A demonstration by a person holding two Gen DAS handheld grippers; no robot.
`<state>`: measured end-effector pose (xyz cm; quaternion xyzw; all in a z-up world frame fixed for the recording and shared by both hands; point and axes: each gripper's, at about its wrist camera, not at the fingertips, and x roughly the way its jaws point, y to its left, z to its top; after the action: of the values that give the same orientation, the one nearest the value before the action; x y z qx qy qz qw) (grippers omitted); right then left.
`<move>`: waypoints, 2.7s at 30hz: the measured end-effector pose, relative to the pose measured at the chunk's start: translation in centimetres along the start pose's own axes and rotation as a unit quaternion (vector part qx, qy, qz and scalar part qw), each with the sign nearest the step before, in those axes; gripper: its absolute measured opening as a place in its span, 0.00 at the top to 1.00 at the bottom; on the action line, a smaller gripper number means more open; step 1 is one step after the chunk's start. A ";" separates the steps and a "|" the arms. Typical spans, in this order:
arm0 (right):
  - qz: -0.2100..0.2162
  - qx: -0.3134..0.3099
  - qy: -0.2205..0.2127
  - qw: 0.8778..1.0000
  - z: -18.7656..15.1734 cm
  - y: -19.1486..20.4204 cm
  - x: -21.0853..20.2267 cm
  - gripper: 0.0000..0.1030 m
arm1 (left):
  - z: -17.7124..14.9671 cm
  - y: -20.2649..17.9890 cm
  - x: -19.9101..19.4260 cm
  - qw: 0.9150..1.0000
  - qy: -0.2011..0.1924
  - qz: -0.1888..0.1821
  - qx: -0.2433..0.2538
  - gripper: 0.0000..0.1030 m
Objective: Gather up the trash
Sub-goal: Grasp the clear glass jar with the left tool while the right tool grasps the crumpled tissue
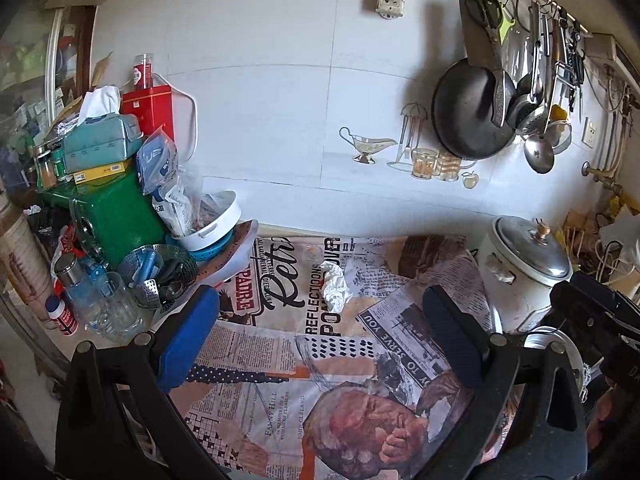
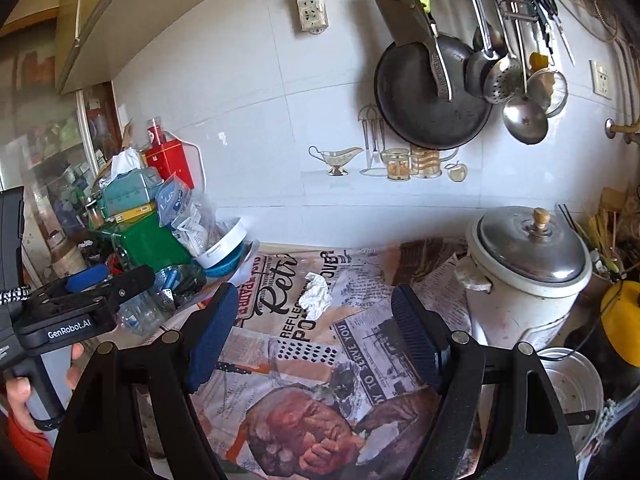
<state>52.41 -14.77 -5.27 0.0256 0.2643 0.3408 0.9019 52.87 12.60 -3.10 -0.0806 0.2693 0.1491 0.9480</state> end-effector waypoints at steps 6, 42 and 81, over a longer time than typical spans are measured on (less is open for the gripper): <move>0.005 0.019 0.030 0.999 1.0 -0.7 6.2 0.26 | 1.5 2.4 6.4 1.000 0.026 -0.009 0.011 0.01; -0.060 0.096 0.265 0.957 -6.5 -2.4 37.0 0.88 | 0.8 7.5 44.3 0.966 0.229 -0.101 0.057 0.13; -0.108 0.121 0.086 0.983 -3.1 -8.3 8.4 0.88 | -0.7 -3.0 21.6 0.989 0.101 -0.074 0.080 0.48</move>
<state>61.14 -16.32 -13.70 0.0769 0.3810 0.2078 0.8976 71.05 14.78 -15.04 -0.0386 0.3680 0.0470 0.9278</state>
